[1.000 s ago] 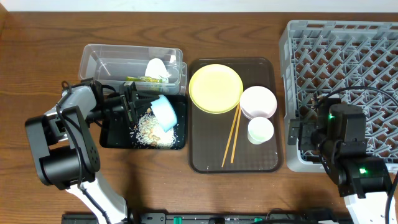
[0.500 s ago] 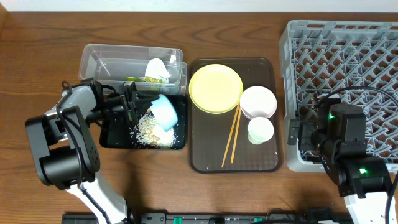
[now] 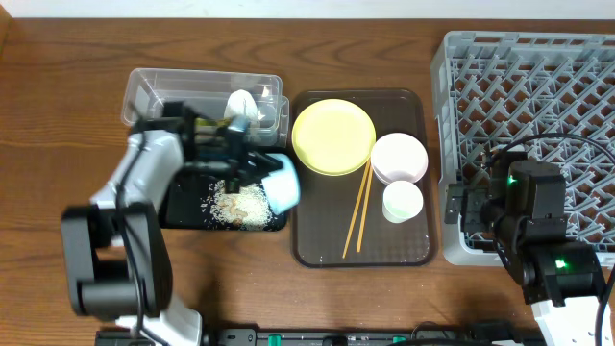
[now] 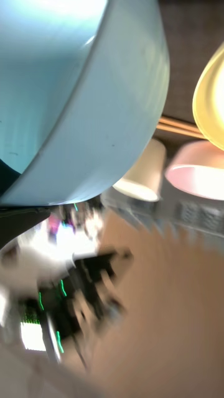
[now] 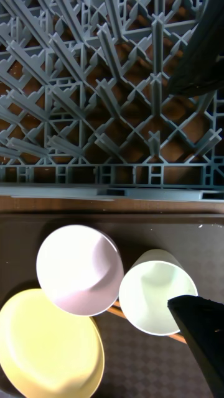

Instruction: Sort waste into correct bins and load items into the dishwasher rack

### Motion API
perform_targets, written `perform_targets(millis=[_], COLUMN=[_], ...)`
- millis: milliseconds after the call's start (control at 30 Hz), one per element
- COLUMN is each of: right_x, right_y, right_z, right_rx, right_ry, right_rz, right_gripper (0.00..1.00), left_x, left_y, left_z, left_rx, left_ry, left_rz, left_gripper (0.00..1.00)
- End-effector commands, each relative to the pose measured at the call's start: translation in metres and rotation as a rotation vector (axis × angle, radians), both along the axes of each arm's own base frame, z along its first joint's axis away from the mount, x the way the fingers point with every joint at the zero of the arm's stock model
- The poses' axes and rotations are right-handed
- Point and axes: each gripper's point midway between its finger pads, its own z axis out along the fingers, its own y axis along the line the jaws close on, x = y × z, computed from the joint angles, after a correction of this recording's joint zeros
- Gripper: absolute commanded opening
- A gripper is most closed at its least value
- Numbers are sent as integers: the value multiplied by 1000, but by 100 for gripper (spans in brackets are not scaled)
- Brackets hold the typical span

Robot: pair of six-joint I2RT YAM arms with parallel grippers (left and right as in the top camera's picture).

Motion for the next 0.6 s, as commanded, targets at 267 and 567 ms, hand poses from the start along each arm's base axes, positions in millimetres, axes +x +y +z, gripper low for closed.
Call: perform_targets(millis=[267, 567], right_x=[2, 2], right_y=[1, 1], right_z=[8, 7], right_rx=[9, 9], right_ry=[-17, -14], right_rz=[-6, -6], right_gripper=[99, 99], left_x=[-30, -46], left_y=[-87, -122], left_z=[-57, -86], left_rx=[686, 947], left_ry=[-594, -785], left_rz=[-421, -521], left_gripper=[6, 13])
